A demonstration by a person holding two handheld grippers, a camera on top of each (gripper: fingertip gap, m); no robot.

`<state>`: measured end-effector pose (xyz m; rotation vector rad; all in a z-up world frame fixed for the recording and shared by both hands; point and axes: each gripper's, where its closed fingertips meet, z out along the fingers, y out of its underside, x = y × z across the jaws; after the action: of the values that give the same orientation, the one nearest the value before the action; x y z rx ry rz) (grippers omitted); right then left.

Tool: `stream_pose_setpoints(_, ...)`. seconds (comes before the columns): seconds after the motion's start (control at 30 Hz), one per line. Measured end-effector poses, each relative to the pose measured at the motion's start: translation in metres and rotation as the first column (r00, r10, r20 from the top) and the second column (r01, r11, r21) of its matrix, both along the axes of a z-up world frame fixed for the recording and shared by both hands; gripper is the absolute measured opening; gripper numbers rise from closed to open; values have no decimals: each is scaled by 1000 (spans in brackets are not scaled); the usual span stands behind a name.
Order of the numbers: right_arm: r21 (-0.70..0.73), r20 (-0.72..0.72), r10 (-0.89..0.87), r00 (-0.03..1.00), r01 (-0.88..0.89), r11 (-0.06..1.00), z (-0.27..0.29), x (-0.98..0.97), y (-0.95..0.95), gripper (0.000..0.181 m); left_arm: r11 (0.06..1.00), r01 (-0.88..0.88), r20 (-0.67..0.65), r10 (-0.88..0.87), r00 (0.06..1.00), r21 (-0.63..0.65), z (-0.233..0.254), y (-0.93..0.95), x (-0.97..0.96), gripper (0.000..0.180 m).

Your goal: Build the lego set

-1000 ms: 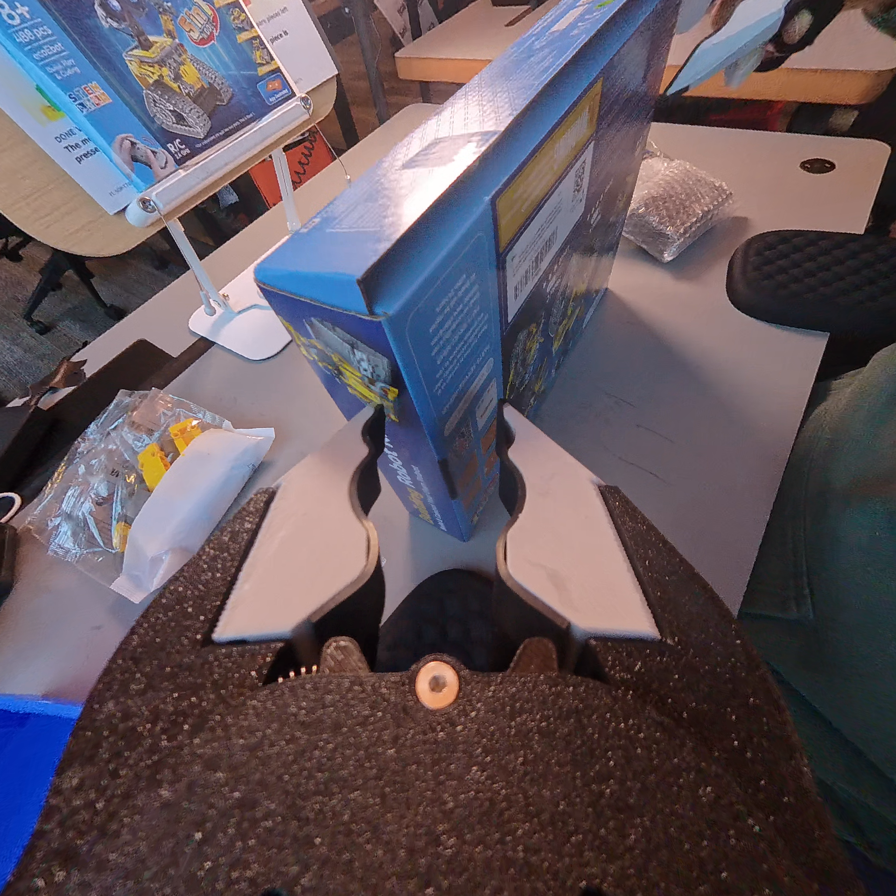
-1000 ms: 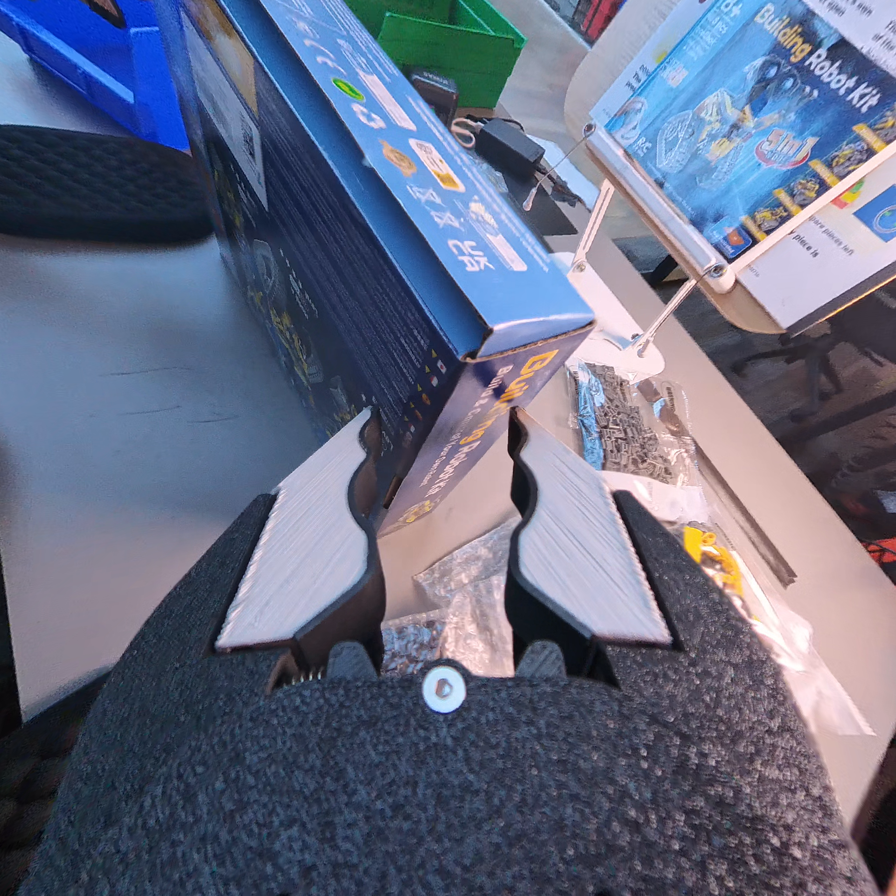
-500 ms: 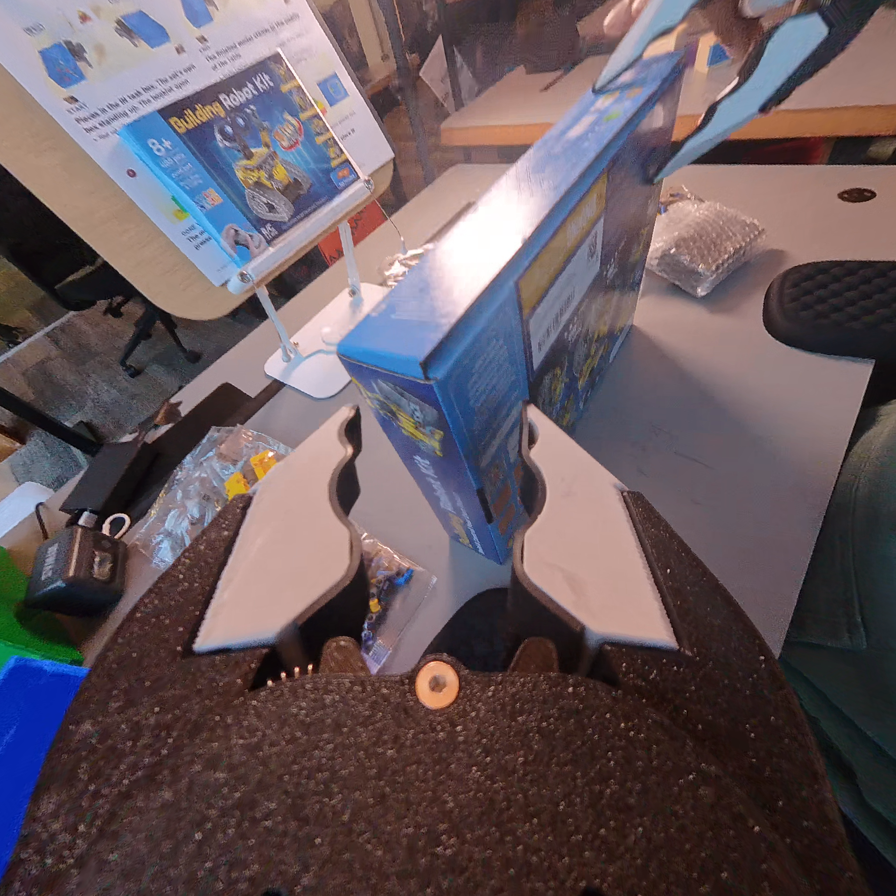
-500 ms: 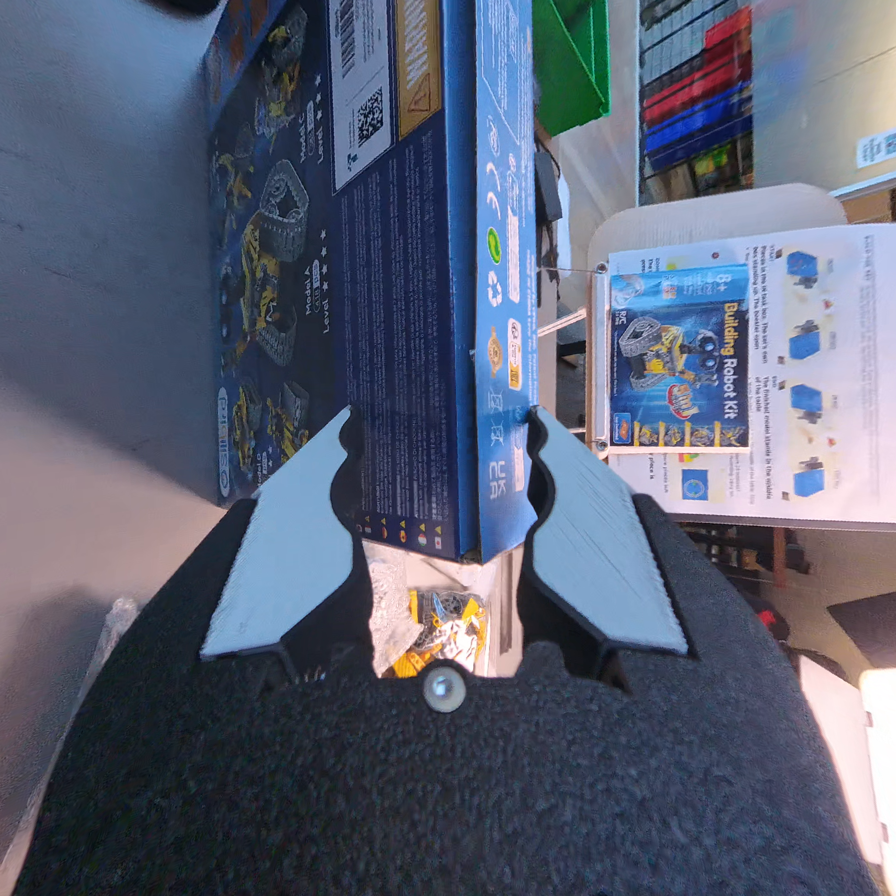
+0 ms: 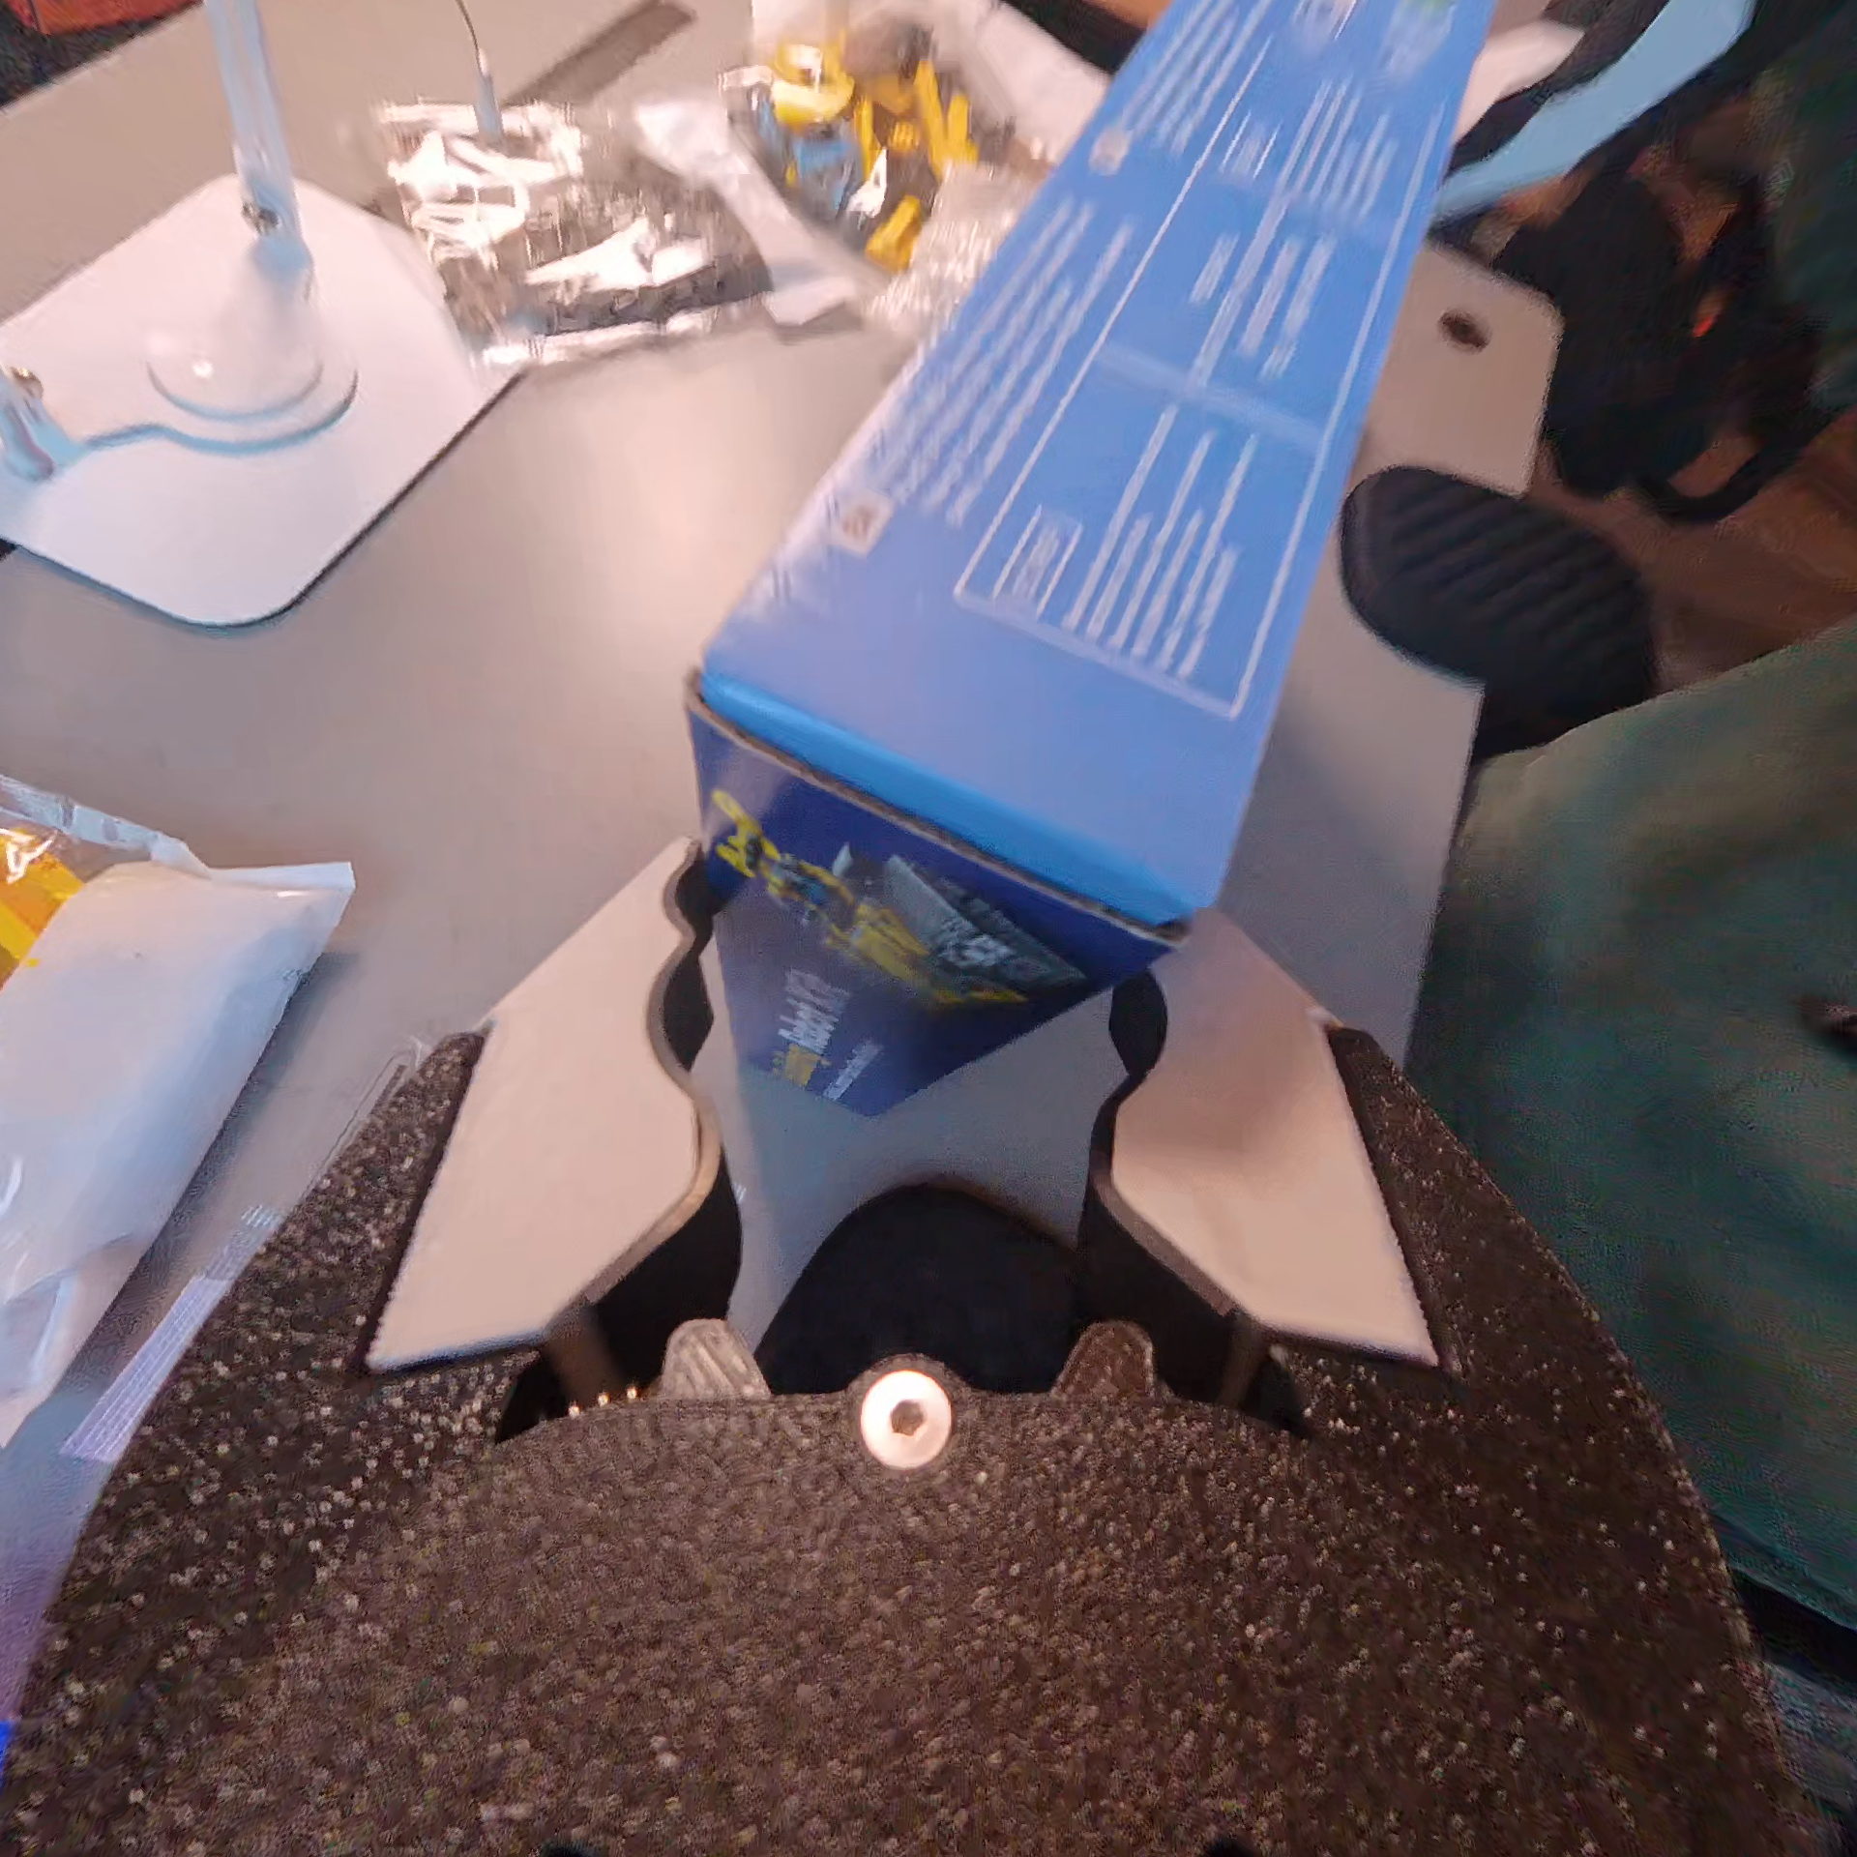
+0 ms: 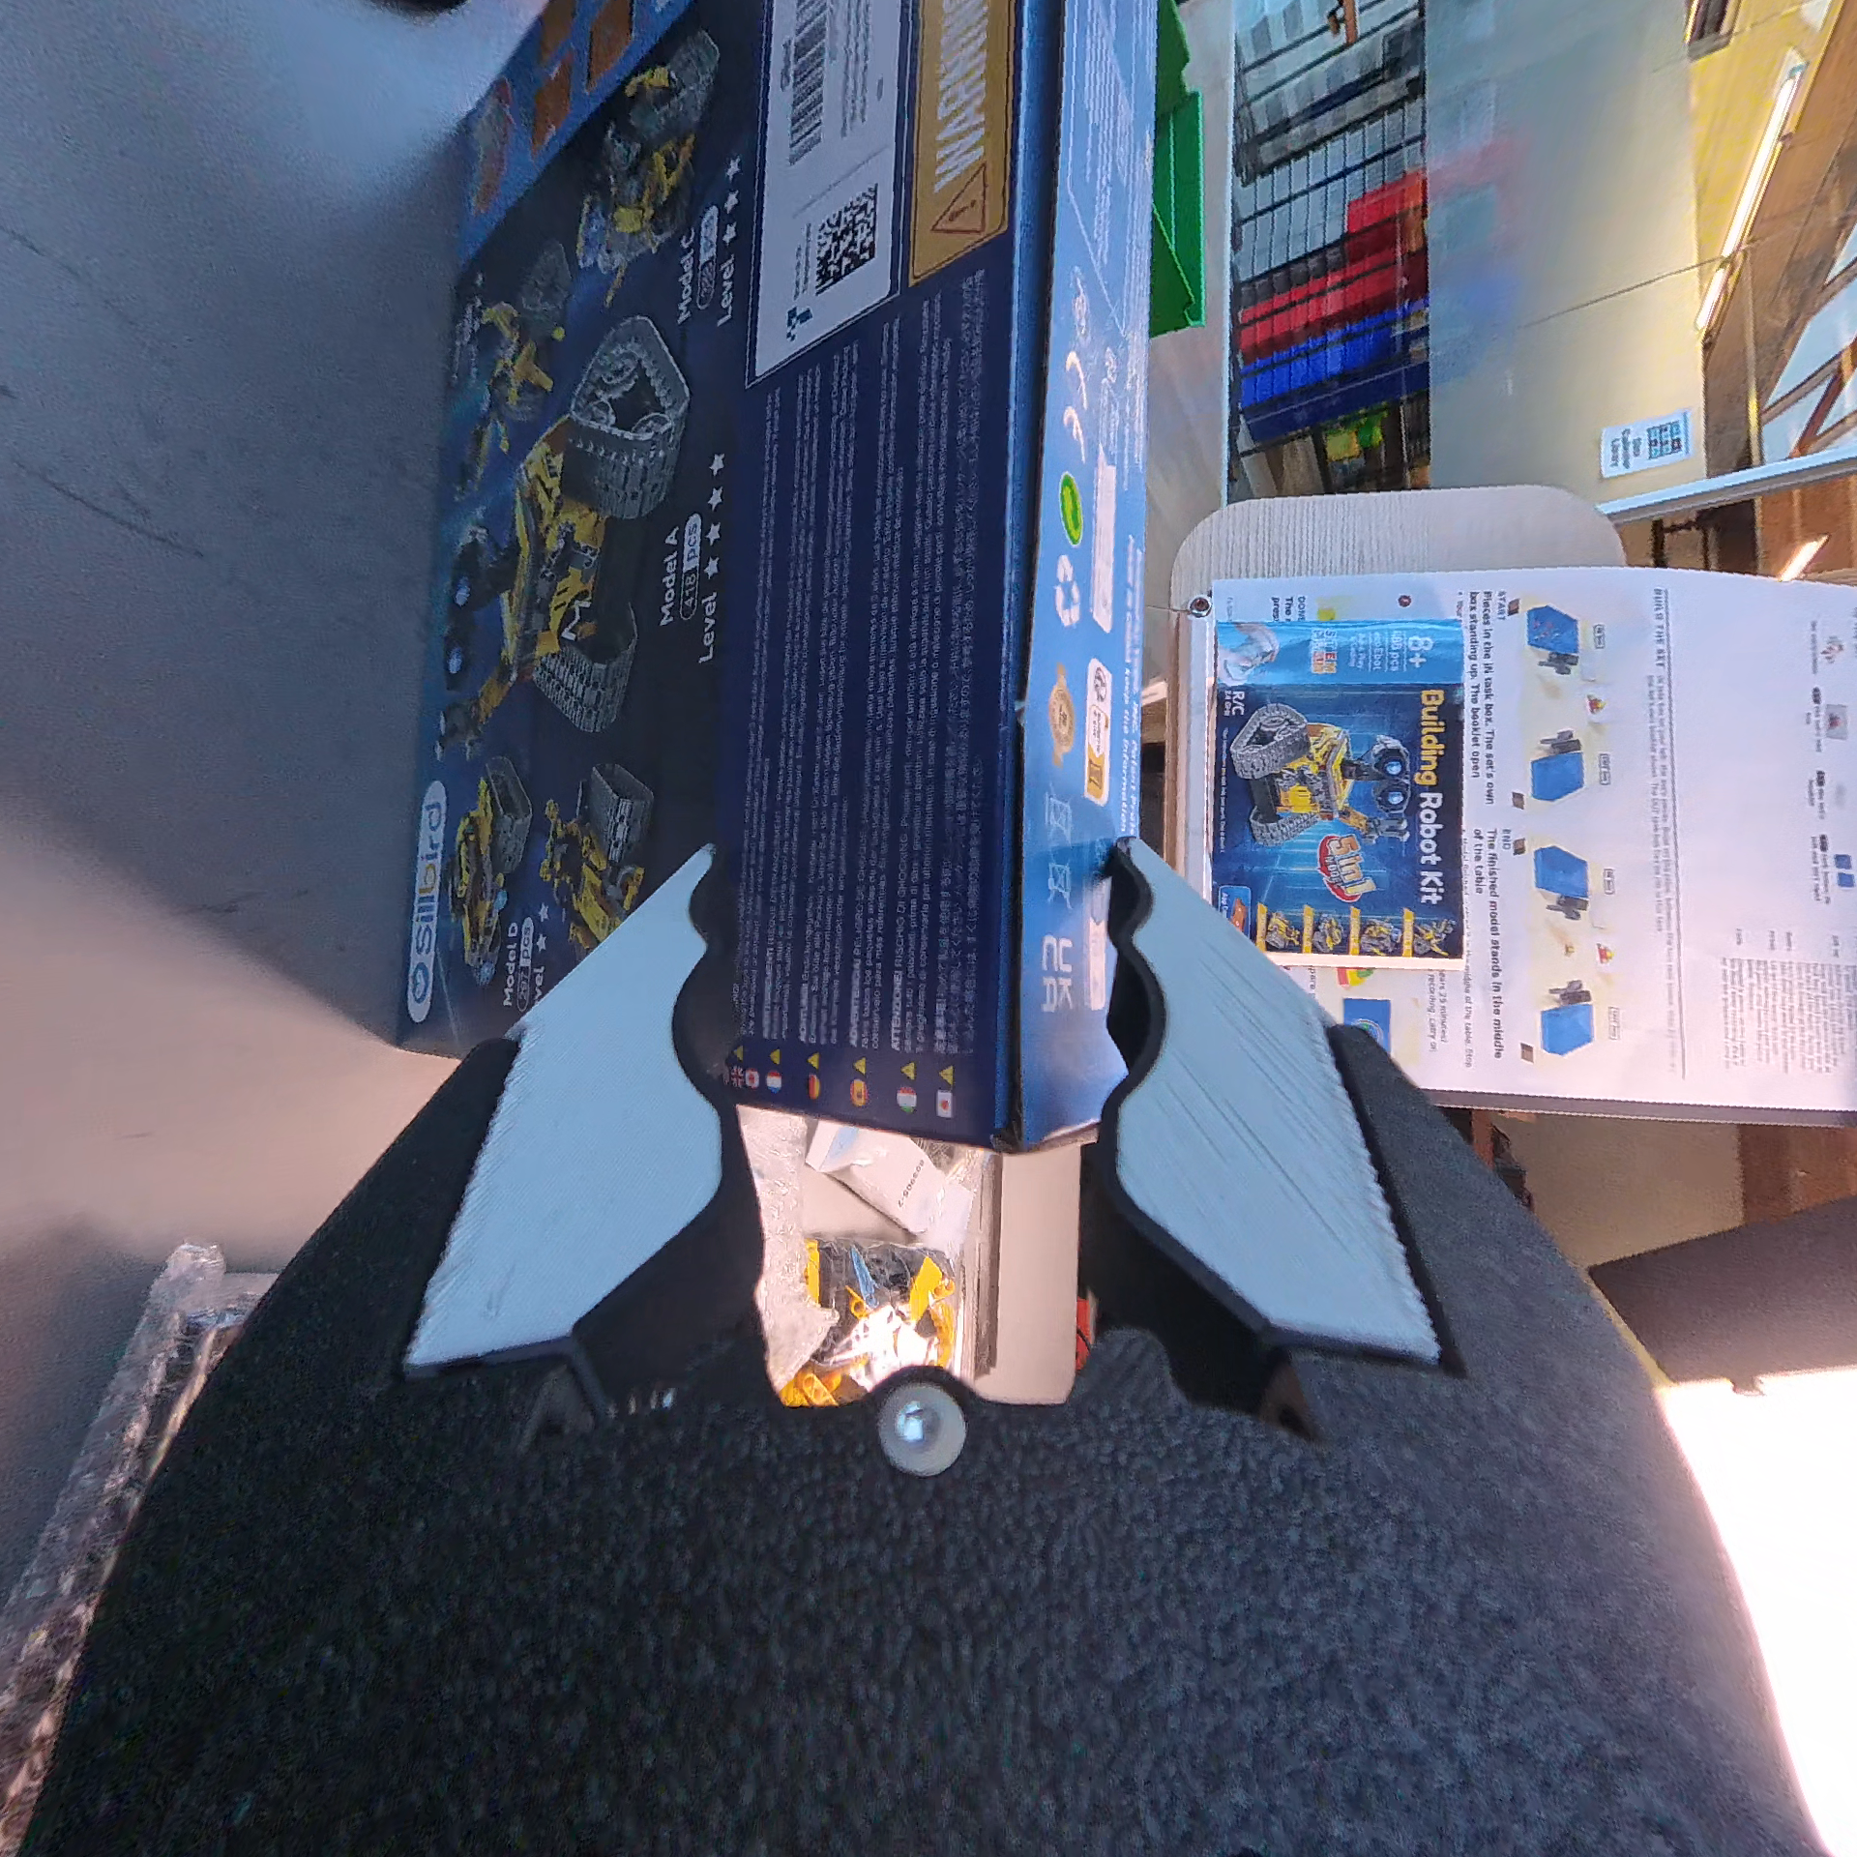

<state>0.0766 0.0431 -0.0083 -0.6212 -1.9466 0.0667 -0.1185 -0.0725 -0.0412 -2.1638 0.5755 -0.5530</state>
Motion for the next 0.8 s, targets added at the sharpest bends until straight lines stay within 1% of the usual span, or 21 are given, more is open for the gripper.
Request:
stream_pose_setpoints(0.03,-10,3,4,1000,-4,1000,1,1,-2,72,1000,-5,-49,5,999,-9,-16,2,0,81)
stream_pose_setpoints(0.07,-21,14,6,1000,-6,1000,2,2,-3,70,1000,-17,-60,17,998,1,-25,4,1,82)
stream_pose_setpoints(0.13,-46,55,-4,998,6,999,4,6,-4,68,999,-28,-40,29,999,29,-26,4,3,82)
stream_pose_setpoints(0.17,-74,77,-2,997,8,997,6,6,-7,67,999,-28,-55,30,998,46,-26,3,3,81)
stream_pose_setpoints(0.23,-163,110,10,994,8,987,13,6,-14,69,996,-22,-132,34,991,91,-27,1,1,79)
stream_pose_setpoints(0.3,-243,131,8,991,24,970,23,3,-14,79,992,-12,-196,37,980,128,-28,0,0,79)
stream_pose_setpoints(0.37,-311,212,-21,977,88,947,21,1,-6,94,988,4,-233,33,972,157,-28,-2,1,79)
stream_pose_setpoints(0.43,-367,339,-29,940,160,916,6,4,0,103,982,17,-255,32,966,186,-28,-4,2,79)
stream_pose_setpoints(0.47,-396,412,-10,911,189,898,-6,8,-2,97,979,21,-262,34,964,201,-27,-4,2,79)
stream_pose_setpoints(0.5,-412,463,25,886,190,891,-16,12,-6,81,977,18,-261,40,965,214,-27,-5,2,79)
stream_pose_setpoints(0.57,-365,447,11,894,171,915,-19,7,-5,79,971,1,-240,57,969,237,-26,-9,1,78)
stream_pose_setpoints(0.6,-342,432,7,902,156,927,-18,7,-8,79,968,-5,-224,63,972,251,-26,-12,1,78)
stream_pose_setpoints(0.63,-319,384,10,923,122,940,-15,4,-12,78,967,-17,-192,68,979,255,-25,-17,2,78)
stream_pose_setpoints(0.67,-292,336,14,942,90,952,-11,4,-17,77,967,-34,-129,68,989,252,-21,-22,5,80)
stream_pose_setpoints(0.73,-208,242,12,970,40,977,-5,8,-25,74,964,-69,61,55,997,257,-6,-36,11,87)
stream_pose_setpoints(0.8,-131,156,-3,988,24,991,-1,15,-34,73,952,-112,283,29,959,284,16,-52,15,89)
